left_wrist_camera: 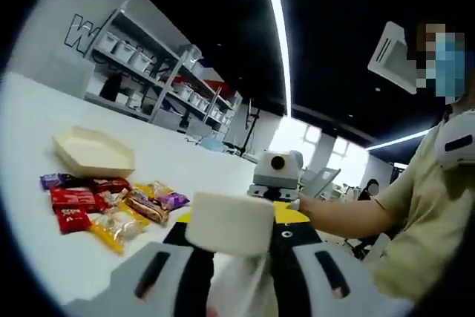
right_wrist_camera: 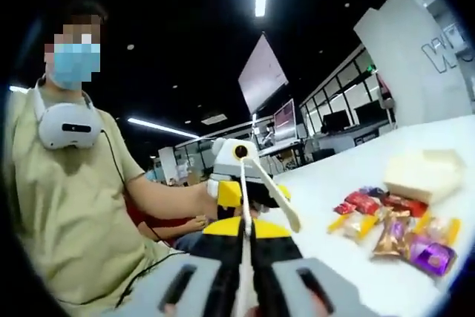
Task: Place the target food into the container with the food tongs after gripping and lifting it, then release it inside without dropping or visibly crushing the food.
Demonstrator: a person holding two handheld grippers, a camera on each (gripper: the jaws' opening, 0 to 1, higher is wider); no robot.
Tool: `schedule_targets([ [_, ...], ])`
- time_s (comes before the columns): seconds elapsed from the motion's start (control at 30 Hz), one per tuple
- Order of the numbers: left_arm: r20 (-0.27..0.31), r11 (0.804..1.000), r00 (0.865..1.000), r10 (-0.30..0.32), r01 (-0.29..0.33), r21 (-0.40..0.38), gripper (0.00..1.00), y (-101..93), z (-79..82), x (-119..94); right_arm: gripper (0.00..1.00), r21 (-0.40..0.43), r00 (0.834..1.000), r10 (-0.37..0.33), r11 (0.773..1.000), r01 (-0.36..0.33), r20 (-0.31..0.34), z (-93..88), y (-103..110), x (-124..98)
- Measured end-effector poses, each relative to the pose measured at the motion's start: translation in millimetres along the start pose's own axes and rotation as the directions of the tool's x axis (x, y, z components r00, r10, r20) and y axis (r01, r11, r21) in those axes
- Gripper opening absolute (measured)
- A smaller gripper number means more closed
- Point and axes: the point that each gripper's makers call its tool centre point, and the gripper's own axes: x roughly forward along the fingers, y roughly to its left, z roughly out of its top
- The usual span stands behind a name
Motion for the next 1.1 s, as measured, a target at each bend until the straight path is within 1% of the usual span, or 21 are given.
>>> schedule_targets([
  [0.07, 0.007, 1.0, 1.0, -0.017, 0.017, 0.006, 0.27, -5.4, 1.9, -1, 0.0, -0.005, 1.0, 0.016, 1.0, -0.016, 0.004, 3.2, 5, 1],
  [0.13, 0.026, 0.999, 0.999, -0.019, 0.019, 0.027, 0.28, -7.9, 5.5, -1, 0.0, -0.019, 1.0, 0.019, 1.0, -0.019, 0.007, 5.7, 6, 2],
  [0.17, 0.028, 0.999, 0.999, -0.023, 0.022, 0.027, 0.28, -8.6, 6.0, -1, 0.0, -0.016, 1.0, 0.021, 1.0, -0.021, 0.008, 6.4, 7, 3],
  [0.2, 0.039, 0.999, 0.998, -0.04, 0.039, 0.025, 0.28, -12.3, 8.3, 0, 0.0, -0.025, 0.999, 0.034, 0.999, -0.034, 0.012, 8.9, 10, 5],
  [0.37, 0.076, 0.998, 0.995, -0.061, 0.059, 0.029, 0.31, -19.5, 16.4, 4, 0.0, -0.03, 0.998, 0.057, 0.998, -0.057, 0.005, 11.1, 16, 14],
  [0.57, 0.083, 0.997, 0.994, -0.066, 0.064, 0.03, 0.3, -23.2, 20.4, 4, 0.0, -0.048, 0.997, 0.07, 0.996, -0.069, 0.015, 14.8, 18, 15],
  [0.83, 0.099, 0.998, 0.993, -0.069, 0.067, 0.02, 0.31, -25.0, 21.8, 7, 0.0, -0.039, 0.996, 0.084, 0.996, -0.083, 0.033, 15.7, 20, 16],
  [1.0, 0.1, 0.997, 0.992, -0.071, 0.07, 0.017, 0.31, -24.8, 21.8, 7, 0.0, -0.04, 0.996, 0.09, 0.995, -0.089, 0.029, 15.5, 20, 16],
  [1.1, 0.1, 0.997, 0.992, -0.072, 0.071, 0.012, 0.32, -25.0, 21.5, 8, 0.0, -0.037, 0.995, 0.097, 0.995, -0.096, 0.016, 14.0, 21, 17],
])
